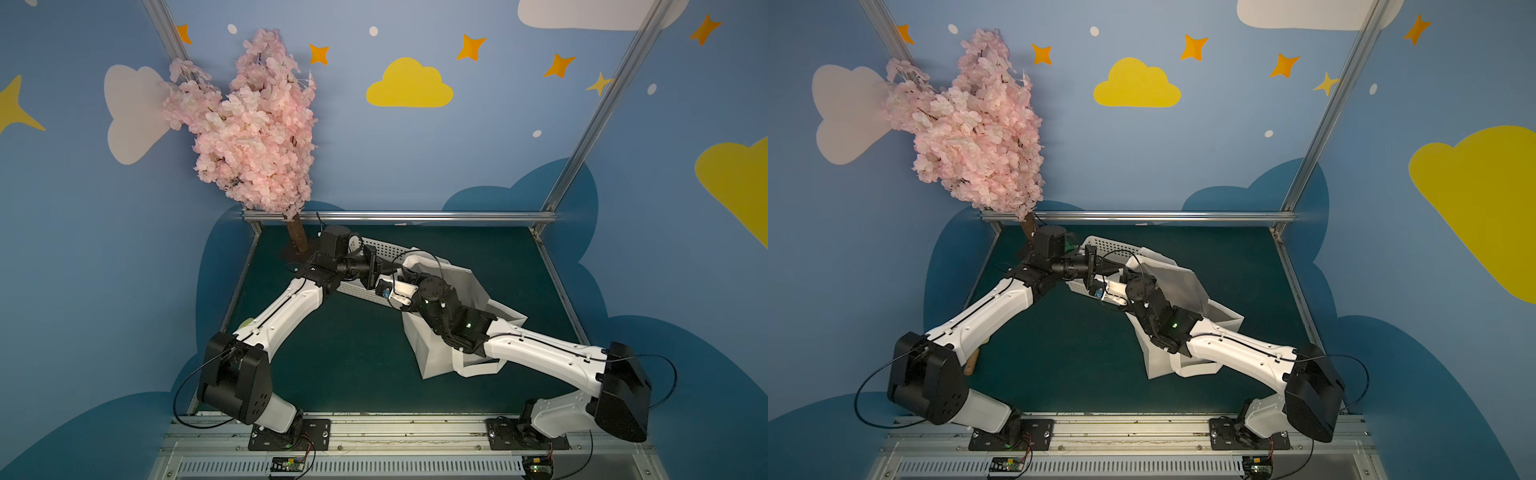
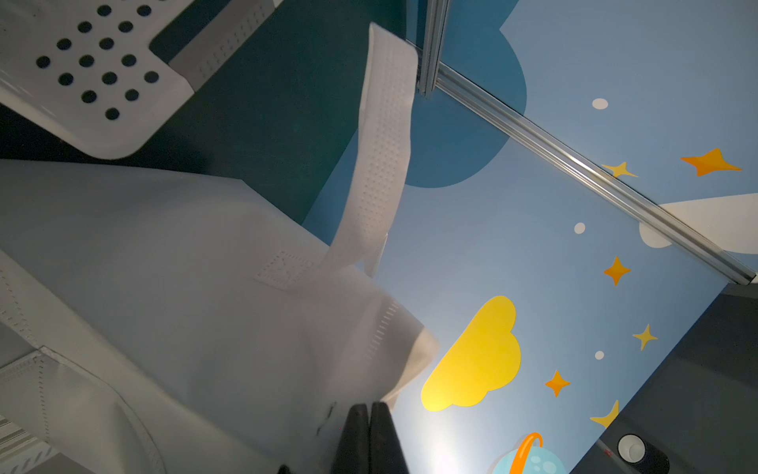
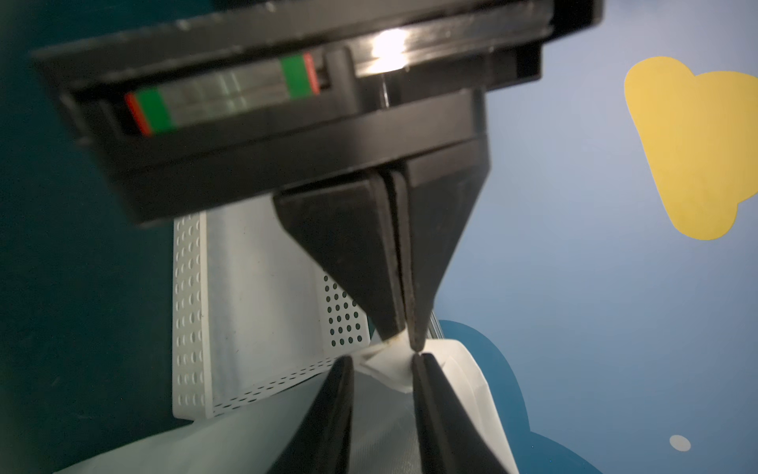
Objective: Place the ice pack in the delivery bag
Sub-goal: Tear off the adhesive seal from the delivery bag.
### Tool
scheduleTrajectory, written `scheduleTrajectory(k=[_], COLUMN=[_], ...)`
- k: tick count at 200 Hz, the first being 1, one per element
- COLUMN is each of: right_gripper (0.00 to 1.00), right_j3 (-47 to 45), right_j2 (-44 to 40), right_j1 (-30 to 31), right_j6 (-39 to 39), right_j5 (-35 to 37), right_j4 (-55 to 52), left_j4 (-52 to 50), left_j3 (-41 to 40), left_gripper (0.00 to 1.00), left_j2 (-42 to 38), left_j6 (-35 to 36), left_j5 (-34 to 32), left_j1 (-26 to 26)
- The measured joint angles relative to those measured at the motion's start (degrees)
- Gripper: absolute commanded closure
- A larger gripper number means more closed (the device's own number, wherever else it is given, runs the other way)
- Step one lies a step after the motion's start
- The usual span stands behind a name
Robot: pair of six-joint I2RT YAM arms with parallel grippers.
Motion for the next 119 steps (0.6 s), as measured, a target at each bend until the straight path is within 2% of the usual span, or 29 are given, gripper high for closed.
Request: scheduleTrajectory(k=[23,36,62,77,119], right_gripper=[0.75,0.85,0.90,1.00,1.00], right_j3=[0.04,0.04,0.20,0.26,0.37], right_j2=[0.39,0.50,0.52,0.52,0.48], right_j1=[0.00,-0.02,-0.04,-0.07,-0.11], right_j6=[-0.17,-0.42,-0.59,-0.57,-0.42], right_j5=[0.57,0.92,1.27,1.38,1.40], right_j4=[0.72,1.03,1.55,1.55,1.38], left_j4=[0.00,-0.02,0.02,0.00,0.07], left_j3=[0.00,0.00,0.00,0.00,0.00], left_gripper=[0.97,0.97,0.97,0.97,0.97], left_j2=[0.00,0.00,0.00,0.00,0.00], left_j6=[0.00,0.00,-0.02,0.00,-0.02], left_j5=[-0.02,-0.07,-0.22,-0.24,-0.37], left_j1=[0.07,0.07,0.15,0.15,0.17])
